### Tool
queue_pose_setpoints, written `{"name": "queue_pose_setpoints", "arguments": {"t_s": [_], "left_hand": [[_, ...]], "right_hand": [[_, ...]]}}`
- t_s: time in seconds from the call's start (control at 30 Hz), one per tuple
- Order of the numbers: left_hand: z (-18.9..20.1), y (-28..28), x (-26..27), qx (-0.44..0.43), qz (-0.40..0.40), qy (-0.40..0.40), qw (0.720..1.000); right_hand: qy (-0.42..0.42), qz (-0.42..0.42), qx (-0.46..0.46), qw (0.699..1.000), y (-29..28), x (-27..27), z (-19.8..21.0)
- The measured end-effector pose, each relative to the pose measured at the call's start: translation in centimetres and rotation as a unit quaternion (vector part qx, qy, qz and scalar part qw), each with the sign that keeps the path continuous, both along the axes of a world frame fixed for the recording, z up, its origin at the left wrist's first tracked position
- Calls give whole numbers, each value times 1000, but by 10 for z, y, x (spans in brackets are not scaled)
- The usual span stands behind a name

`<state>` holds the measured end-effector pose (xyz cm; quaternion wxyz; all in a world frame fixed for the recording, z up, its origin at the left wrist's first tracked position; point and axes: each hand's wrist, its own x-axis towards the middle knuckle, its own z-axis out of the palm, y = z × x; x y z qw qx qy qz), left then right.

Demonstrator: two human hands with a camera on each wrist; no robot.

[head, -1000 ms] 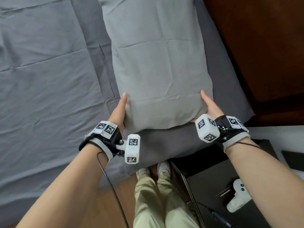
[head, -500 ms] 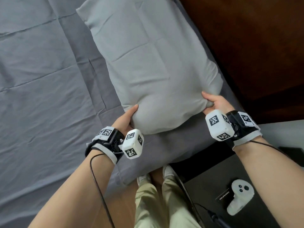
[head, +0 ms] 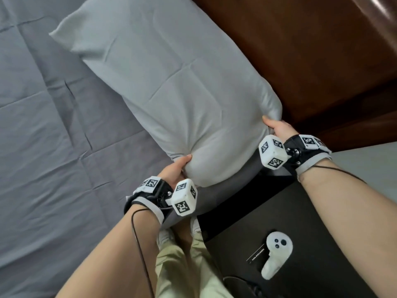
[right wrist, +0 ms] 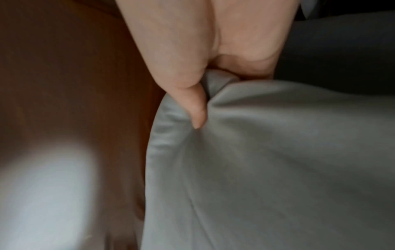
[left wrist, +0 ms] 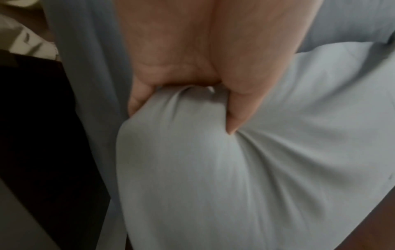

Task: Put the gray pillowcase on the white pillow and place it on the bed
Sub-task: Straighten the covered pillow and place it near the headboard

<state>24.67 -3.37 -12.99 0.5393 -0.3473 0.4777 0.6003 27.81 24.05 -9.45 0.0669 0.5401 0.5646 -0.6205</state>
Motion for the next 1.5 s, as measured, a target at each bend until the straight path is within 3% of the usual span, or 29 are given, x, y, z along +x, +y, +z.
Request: {"name": "queue_pose_setpoints", "arguments": {"t_s": [0.1, 0.2, 0.27, 0.37, 0.43, 0.57, 0.67, 0.77, 0.93, 1.03, 1.13, 1.33, 1.43, 1.5], "left_hand": [[-3, -11, -8, -36, -80, -2, 996], [6, -21, -25, -119, -139, 72, 981], [4, -32, -48, -180, -118, 141, 966], [10, -39, -92, -188, 12, 227, 956], [17, -36, -120, -172, 68, 241, 953], [24, -33, -158, -92, 88, 206, 970], [21, -27, -177, -106, 77, 228, 965], [20, -17, -195, -123, 54, 234, 963], [16, -26, -224, -186, 8, 293, 938], [11, -33, -232, -179, 6, 336, 925], [4, -32, -223, -164, 20, 287, 943], [-1, -30, -182, -98, 6, 199, 975], [4, -33, -175, -67, 13, 185, 980], [10, -36, -172, -82, 23, 193, 977]], "right_hand": [[-36, -10, -41, 998, -7, 8, -9], [-47, -5, -125, 991, -18, 13, -7], [-23, 17, -166, 986, -34, 11, 7], [-4, 12, -193, 981, -40, 8, -1], [-6, 28, -164, 986, -43, 3, -5], [-94, 48, -125, 987, -40, -3, -10], [-111, 27, -47, 992, -37, -3, -13], [-71, 0, 25, 997, -39, 0, -24], [40, -141, -22, 989, -54, 7, -33], [62, -163, -21, 984, -60, 5, -33], [40, -174, -59, 982, -61, 4, -31], [51, -138, -263, 953, -63, 17, -8], [83, -129, -283, 947, -66, 16, 1], [61, -137, -259, 954, -64, 15, 0]]}}
